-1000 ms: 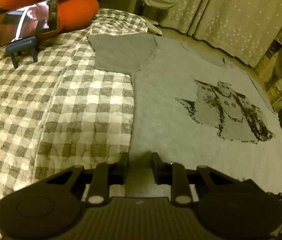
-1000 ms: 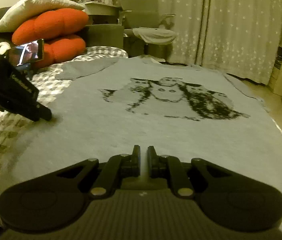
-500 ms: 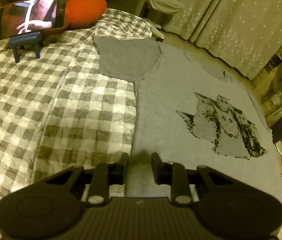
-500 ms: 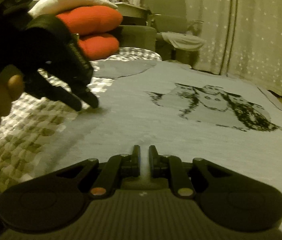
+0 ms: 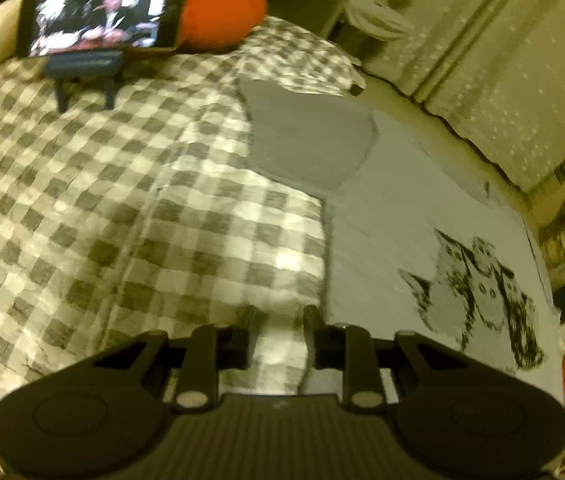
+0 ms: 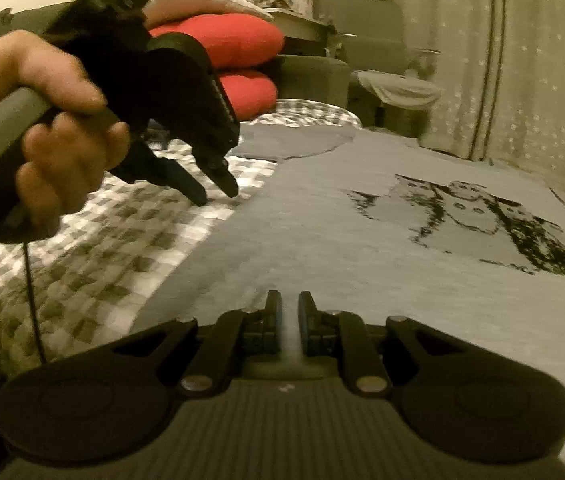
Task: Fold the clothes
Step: 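Lower the left gripper toward the shirt sleeve edge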
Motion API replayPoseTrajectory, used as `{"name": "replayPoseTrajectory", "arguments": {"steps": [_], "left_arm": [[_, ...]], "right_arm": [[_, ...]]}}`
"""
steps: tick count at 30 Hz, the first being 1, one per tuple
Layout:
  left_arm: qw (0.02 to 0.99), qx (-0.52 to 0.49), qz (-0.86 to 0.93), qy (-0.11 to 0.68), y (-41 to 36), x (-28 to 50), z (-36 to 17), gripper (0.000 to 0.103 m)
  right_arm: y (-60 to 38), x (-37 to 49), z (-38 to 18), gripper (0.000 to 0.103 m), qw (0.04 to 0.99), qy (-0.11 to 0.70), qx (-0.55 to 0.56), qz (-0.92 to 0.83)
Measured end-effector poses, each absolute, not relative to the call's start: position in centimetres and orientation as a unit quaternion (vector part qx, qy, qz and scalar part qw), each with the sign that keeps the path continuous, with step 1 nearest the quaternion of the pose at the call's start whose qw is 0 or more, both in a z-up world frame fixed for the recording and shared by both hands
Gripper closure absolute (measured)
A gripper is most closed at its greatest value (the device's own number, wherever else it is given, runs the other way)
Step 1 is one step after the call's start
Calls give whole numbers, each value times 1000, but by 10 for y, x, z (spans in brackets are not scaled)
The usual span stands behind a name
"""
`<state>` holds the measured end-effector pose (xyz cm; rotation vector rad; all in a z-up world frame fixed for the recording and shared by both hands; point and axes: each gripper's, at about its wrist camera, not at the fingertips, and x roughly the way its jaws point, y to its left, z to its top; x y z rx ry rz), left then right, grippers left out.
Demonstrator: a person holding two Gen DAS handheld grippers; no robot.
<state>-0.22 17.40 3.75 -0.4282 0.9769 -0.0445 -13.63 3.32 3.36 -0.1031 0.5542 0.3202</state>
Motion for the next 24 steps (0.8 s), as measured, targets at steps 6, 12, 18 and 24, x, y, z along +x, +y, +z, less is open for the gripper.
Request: {"name": "replayPoseTrajectory", "arguments": {"steps": [6,12,18,24], "left_arm": [[862,-206,-5,463,180,5,37,78],[871,-193,6,452,171,17,38,77],[874,-207,12,439,171,46,39,77],[867,-253,10,430,178,90,41,74]], "right_arm": [[41,-136,34,87,946,269,-54,171],[44,-136,36,87,942,273,-49,187],[44,-139,38,87,936,281,-58,204],[27,-114,50,87,914,329,-58,229]]}}
